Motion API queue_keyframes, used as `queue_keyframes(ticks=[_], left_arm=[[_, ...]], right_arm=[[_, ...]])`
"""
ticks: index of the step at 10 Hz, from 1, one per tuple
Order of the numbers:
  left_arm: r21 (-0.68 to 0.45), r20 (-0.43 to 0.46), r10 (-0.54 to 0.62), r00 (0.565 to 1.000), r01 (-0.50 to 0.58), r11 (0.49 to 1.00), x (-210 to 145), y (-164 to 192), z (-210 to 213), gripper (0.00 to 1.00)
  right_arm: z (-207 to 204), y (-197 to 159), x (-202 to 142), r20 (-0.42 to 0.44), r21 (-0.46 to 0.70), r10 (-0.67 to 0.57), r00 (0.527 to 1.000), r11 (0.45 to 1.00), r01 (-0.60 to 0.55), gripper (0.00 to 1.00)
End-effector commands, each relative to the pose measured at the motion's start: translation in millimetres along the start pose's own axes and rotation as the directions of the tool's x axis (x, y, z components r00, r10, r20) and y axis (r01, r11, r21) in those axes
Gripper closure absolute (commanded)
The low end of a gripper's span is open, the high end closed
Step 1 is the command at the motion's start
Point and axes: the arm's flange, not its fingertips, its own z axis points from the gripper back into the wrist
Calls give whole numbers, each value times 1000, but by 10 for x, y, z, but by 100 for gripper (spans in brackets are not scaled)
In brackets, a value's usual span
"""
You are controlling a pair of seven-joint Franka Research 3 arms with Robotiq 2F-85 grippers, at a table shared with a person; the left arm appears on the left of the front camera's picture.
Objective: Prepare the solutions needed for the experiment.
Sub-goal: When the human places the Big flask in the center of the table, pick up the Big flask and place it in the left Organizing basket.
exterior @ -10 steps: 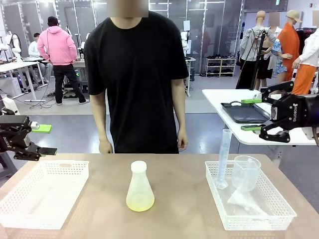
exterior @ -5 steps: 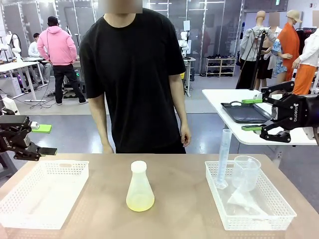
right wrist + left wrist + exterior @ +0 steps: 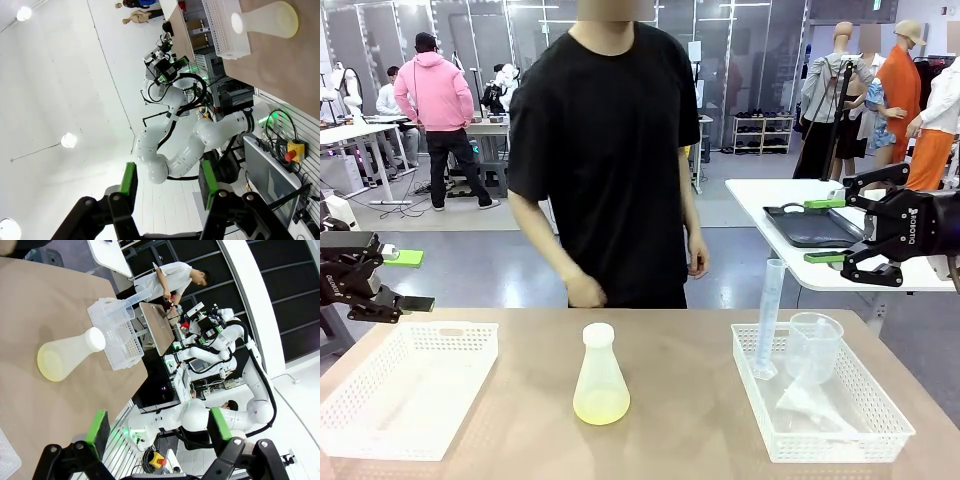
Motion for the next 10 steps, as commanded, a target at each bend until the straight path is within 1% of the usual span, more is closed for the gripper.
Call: queue_keyframes(ticks=[1,3,4,5,6,7,8,9,10], left_arm=[[-19,5,-7,1000,8,1000,26,-24,-6,0],[0,0,0,1000,0,1000,0,0,0,0],[11,6,-98,995,98,995,223,128,-85,0],[34,11,-209,978,208,977,386,211,-159,0],[59,-4,-318,948,318,946,494,264,-235,0],[45,-8,-413,911,413,910,563,317,-315,0],[31,-18,-578,816,578,815,584,364,-416,0],[32,-45,-692,720,693,720,559,390,-483,0],[64,-53,-756,652,758,649,526,409,-525,0]], right_arm=[[-6,31,-23,0,5,11,1000,1000,-11,37],[-6,31,-23,0,5,11,1000,1000,-11,37],[-6,31,-23,0,5,11,1000,1000,-11,37],[-6,31,-23,0,5,11,1000,1000,-11,37],[-6,31,-23,0,5,11,1000,1000,-11,37],[-6,31,-23,0,5,11,1000,1000,-11,37],[-6,31,-23,0,5,11,1000,1000,-11,37],[-6,31,-23,0,5,11,1000,1000,-11,37],[-6,31,-23,0,5,11,1000,1000,-11,37]])
